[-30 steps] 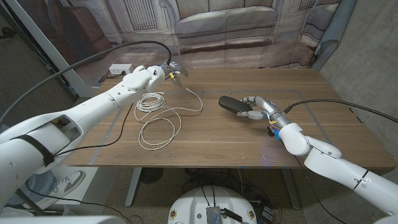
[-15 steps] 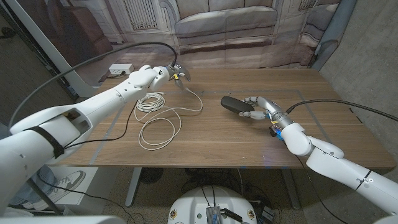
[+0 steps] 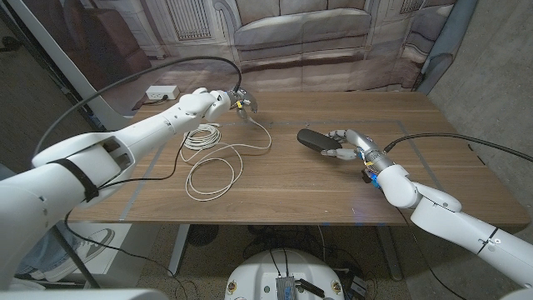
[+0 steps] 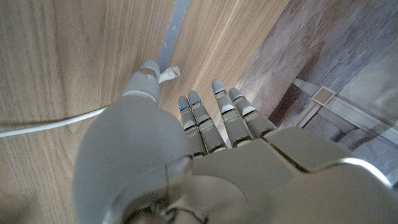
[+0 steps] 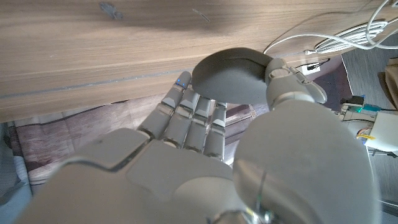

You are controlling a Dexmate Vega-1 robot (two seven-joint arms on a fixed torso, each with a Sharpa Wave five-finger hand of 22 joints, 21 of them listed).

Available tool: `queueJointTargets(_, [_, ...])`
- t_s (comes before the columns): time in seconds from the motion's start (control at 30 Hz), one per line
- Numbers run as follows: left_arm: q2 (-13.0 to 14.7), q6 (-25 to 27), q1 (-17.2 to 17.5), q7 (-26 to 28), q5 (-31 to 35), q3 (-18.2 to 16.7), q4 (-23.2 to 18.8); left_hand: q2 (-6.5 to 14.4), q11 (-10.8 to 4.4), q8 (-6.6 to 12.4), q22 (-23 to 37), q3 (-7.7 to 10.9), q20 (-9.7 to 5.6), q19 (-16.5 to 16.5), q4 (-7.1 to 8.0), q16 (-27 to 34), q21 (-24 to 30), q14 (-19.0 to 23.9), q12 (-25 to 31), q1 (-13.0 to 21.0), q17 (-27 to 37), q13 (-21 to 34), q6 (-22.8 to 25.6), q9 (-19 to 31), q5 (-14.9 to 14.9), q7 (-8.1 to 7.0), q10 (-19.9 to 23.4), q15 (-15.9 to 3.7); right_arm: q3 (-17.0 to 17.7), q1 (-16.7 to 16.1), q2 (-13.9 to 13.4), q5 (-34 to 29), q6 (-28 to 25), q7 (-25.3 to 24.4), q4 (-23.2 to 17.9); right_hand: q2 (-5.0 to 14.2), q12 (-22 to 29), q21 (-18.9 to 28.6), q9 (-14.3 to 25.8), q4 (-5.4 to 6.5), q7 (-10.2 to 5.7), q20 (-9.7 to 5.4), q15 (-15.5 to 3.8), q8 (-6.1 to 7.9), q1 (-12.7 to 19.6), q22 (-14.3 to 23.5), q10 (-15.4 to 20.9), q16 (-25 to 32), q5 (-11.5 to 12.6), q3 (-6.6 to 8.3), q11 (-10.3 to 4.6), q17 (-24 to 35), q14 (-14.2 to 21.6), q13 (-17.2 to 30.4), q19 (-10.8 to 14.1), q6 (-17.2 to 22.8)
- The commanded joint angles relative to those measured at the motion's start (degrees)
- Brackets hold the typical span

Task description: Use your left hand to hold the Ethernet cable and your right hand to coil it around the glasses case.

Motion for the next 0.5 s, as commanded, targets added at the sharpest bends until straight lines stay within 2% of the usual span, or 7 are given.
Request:
queueJointTargets(0.03, [-1.7, -1.4, -1.9, 2.2, -1.3, 2.5, 5.4, 0.2, 0.02, 0.2, 0.2, 0.74, -2.77, 0.9, -0.17, 0.0, 0.2, 0.7, 0.1, 1.2, 0.2, 0.3, 0.6, 0.0, -0.2, 0.36, 0.5, -8.26, -0.8, 0.9, 0.6, -0.1, -1.0, 0.5, 0.0, 6.8, 0.0, 0.3, 0.2, 0.76, -5.92, -5.31, -7.77, 0.3, 6.4, 0.1, 10.9, -0.1, 0.4, 0.73, -10.26, 0.1, 0.3, 0.2, -0.1, 6.7])
queueJointTargets(0.5, [-2.7, -3.4, -2.3, 7.2, -3.1, 4.1, 9.8, 1.5, -0.35, 0.69, 0.2, 2.32, -2.88, 3.7, -0.15, 0.0, 0.4, 4.1, 0.3, 4.0, 0.1, 0.4, 3.9, 0.1, -2.6, 0.39, 3.7, -8.81, -1.6, 1.7, 1.0, -0.5, -1.6, 0.8, 0.0, 6.94, -0.1, 0.3, 0.2, 0.75, -6.0, -5.4, -7.96, 0.17, 6.5, 0.1, 11.1, -0.2, 0.5, 0.81, -10.43, 0.0, 0.4, 0.3, -0.1, 6.9])
